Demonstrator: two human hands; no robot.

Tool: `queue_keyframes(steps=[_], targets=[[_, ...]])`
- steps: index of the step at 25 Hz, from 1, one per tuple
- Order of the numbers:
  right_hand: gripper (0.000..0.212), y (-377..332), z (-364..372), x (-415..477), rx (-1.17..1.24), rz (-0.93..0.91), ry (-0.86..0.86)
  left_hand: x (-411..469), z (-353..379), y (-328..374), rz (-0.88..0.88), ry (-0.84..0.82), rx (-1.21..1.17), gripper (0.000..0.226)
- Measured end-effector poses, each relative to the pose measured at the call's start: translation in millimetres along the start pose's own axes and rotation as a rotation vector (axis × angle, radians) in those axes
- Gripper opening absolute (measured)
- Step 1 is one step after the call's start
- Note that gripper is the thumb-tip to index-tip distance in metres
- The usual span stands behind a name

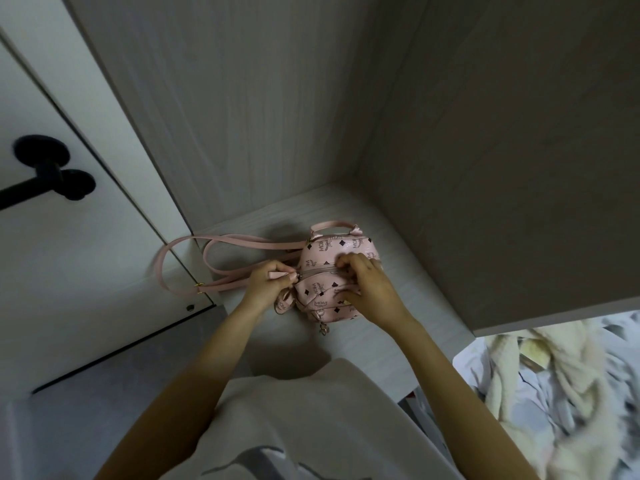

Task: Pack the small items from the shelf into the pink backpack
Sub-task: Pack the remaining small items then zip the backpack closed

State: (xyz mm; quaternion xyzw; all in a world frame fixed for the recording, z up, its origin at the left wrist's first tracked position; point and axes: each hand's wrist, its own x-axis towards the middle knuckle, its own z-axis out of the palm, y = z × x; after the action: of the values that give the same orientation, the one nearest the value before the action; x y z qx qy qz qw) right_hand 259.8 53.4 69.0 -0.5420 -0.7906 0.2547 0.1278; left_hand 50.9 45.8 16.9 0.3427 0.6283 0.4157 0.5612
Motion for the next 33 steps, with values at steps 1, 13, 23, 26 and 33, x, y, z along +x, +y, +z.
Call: queue_keyframes(steps=[1,13,23,26,33], targets=[[0.051,-1.3,-0.7,0.6,-0.002,-0.003,-0.004,-0.1,-0.8,-2.0,-0.015,0.005,-0.006,0.019],[0.054,-5.2,2.2,-2.5,0.006,0.019,0.017,15.7,-0.3,-30.2,-0.180,0.045,-0.101,0.021],[0.054,-25.6,34.3,-12.0,-0.500,0.135,0.277,42.1,-53.0,-33.7,0.156,-0.094,1.246,0.108],[0.032,-38.7,51.2,-14.8,-0.553,0.244,0.365,58.7,-78.7,-35.3,-0.001,-0.113,1.346,0.114],[0.044,-39.3,59.7,-13.6,-0.321,0.415,0.290,91.4,-102.8,-27.4,0.013,-0.102,1.237,0.101]])
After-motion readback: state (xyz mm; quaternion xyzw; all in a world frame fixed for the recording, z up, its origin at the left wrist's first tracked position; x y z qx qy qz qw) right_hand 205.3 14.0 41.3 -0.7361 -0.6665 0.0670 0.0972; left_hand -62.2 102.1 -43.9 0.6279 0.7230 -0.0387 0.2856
